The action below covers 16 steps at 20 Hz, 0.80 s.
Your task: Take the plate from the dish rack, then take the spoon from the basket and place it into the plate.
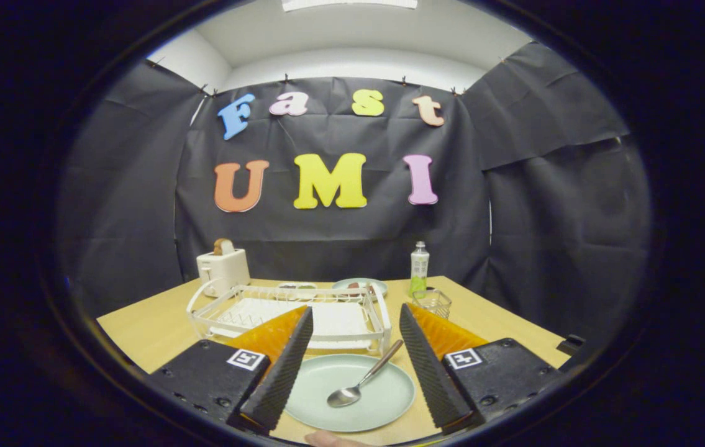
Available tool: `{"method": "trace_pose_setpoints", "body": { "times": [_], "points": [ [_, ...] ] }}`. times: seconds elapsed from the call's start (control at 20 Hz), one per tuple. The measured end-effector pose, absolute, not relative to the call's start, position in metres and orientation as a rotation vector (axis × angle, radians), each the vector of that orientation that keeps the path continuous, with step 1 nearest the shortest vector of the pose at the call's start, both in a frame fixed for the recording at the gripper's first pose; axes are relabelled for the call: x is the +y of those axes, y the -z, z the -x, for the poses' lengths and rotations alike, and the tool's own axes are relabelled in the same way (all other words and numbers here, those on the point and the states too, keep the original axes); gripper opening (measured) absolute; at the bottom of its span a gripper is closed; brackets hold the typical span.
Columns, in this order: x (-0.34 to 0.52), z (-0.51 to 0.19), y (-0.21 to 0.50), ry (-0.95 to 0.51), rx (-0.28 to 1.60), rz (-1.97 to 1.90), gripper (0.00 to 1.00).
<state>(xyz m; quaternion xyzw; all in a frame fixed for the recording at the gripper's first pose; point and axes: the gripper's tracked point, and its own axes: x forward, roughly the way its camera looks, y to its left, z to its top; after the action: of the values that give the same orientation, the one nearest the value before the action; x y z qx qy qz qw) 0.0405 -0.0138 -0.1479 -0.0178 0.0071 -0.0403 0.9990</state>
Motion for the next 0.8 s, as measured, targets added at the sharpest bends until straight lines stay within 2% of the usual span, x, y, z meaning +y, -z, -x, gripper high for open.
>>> {"method": "trace_pose_setpoints", "body": {
  "times": [0.15,0.3,0.8],
  "points": [
    [-0.013,-0.024,0.132,0.072,0.0,0.027,0.99],
    [-0.009,-0.01,0.13,0.056,0.039,0.034,1.0],
    [-0.023,0.028,0.101,0.076,-0.005,0.004,1.0]
  ]
}}
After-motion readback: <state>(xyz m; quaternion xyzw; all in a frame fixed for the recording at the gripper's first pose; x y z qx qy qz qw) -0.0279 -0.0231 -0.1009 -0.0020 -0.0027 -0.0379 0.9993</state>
